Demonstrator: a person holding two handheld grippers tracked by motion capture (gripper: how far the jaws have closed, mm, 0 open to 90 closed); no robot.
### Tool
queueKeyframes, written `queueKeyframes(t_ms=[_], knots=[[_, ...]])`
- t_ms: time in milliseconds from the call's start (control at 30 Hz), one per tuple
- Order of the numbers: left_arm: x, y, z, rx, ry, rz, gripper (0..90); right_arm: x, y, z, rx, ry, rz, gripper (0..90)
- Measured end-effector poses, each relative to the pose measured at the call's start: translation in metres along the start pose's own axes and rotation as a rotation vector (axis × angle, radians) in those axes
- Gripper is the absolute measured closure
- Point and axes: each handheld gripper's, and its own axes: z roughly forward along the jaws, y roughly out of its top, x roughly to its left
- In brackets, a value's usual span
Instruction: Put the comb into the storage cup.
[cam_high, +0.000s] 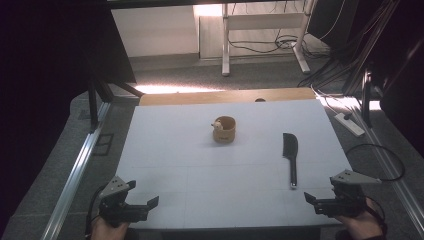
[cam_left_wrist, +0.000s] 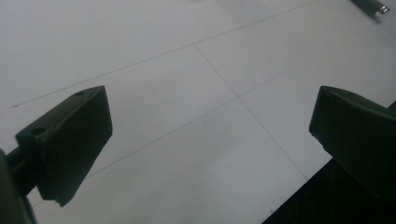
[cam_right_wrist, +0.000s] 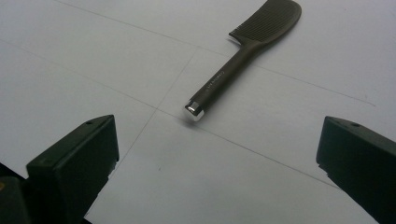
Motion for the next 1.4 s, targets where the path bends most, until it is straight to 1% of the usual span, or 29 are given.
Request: queueKeyframes(t_ms=[100, 333, 433, 567, 600, 667, 767, 867, 1067, 1133, 1267, 1400], knots=[[-0.001, 0.000, 0.000, 0.009, 0.015, 0.017, 0.0, 0.000, 0.000, 0.001, 0.005, 0.007, 0.003, 0.0], [-0.002, 0.000, 0.001, 0.014, 0.029, 0.026, 0.0, 0.000, 0.001, 0.001, 0.005, 0.020, -0.006, 0.0], [-0.003, 0.000, 0.001, 0.006, 0.050, 0.049, 0.0, 0.000, 0.003, 0.002, -0.001, 0.025, -0.017, 0.0], [-0.002, 0.000, 0.001, 0.008, 0.042, 0.043, 0.0, 0.000, 0.005, 0.002, -0.003, 0.032, -0.022, 0.0], [-0.002, 0.000, 0.001, 0.009, 0.039, 0.043, 0.0, 0.000, 0.007, 0.002, -0.004, 0.045, -0.028, 0.0], [-0.002, 0.000, 0.001, 0.009, 0.035, 0.042, 0.0, 0.000, 0.008, 0.003, -0.005, 0.054, -0.035, 0.0], [-0.002, 0.000, 0.002, 0.012, 0.035, 0.042, 0.1, 0.000, 0.010, 0.005, -0.003, 0.068, -0.031, 0.0], [-0.001, 0.000, 0.003, 0.019, 0.030, 0.041, 0.0, 0.000, 0.013, 0.006, 0.001, 0.094, -0.028, 0.0], [-0.001, 0.000, 0.004, 0.030, 0.028, 0.037, 0.0, 0.001, 0.018, 0.010, 0.018, 0.100, -0.039, 0.0], [-0.001, 0.000, 0.004, 0.037, 0.023, 0.042, 0.0, 0.000, 0.021, 0.013, 0.032, 0.098, -0.048, 0.0], [0.000, 0.000, 0.004, 0.035, 0.016, 0.039, 0.0, 0.000, 0.024, 0.017, 0.047, 0.104, -0.060, 0.0], [0.001, 0.000, 0.004, 0.027, 0.003, 0.031, 0.0, -0.002, 0.027, 0.021, 0.057, 0.124, -0.028, 0.0]])
